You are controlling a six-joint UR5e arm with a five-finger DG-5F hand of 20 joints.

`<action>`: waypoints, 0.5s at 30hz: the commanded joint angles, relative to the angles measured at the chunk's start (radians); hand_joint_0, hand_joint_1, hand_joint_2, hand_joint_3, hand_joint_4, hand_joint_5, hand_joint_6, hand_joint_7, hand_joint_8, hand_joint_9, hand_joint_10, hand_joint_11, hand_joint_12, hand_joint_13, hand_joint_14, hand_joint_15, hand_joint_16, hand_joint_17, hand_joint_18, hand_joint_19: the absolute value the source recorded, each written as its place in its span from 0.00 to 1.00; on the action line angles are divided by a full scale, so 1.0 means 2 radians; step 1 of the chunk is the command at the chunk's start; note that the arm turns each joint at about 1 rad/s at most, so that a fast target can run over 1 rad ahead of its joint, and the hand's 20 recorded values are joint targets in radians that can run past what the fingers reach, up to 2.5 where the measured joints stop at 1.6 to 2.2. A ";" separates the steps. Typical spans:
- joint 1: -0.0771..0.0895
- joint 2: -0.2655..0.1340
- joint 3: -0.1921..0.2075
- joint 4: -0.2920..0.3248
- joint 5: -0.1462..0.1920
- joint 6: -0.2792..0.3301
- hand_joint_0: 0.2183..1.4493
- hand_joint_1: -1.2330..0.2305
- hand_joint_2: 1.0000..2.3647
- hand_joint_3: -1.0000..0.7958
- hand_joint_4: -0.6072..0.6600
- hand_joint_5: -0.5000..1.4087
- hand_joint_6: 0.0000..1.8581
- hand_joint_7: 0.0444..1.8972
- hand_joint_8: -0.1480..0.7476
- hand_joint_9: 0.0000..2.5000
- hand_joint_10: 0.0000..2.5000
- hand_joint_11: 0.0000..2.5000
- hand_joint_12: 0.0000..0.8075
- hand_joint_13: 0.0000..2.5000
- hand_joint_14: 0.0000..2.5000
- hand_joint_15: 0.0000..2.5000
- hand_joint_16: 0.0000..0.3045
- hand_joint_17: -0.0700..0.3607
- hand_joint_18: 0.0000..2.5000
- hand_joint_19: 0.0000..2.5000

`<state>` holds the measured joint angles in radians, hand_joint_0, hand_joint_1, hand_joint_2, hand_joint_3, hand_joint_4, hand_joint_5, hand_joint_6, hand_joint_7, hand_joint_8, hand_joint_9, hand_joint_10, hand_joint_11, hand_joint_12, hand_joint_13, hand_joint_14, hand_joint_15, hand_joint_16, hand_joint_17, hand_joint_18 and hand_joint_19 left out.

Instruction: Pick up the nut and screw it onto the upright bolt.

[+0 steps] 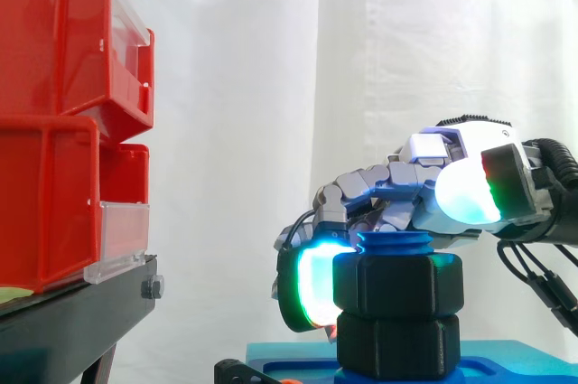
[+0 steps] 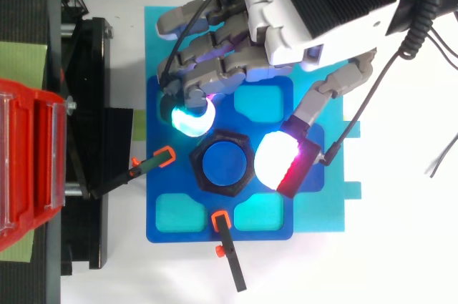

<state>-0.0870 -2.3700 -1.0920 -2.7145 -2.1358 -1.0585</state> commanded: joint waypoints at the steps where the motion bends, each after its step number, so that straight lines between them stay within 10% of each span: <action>1: -0.002 0.000 0.007 -0.001 0.000 0.000 0.21 0.67 0.00 0.28 0.67 0.19 0.27 0.49 0.42 0.28 0.00 0.00 0.33 0.17 0.00 0.00 0.09 0.30 0.03 0.00; 15: -0.016 0.044 0.019 -0.072 -0.004 -0.023 0.21 0.63 0.00 0.28 0.62 0.16 0.27 0.37 0.40 0.18 0.00 0.00 0.36 0.08 0.00 0.00 0.11 0.33 0.00 0.00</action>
<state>-0.1099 -2.3091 -1.0539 -2.8087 -2.1449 -1.0879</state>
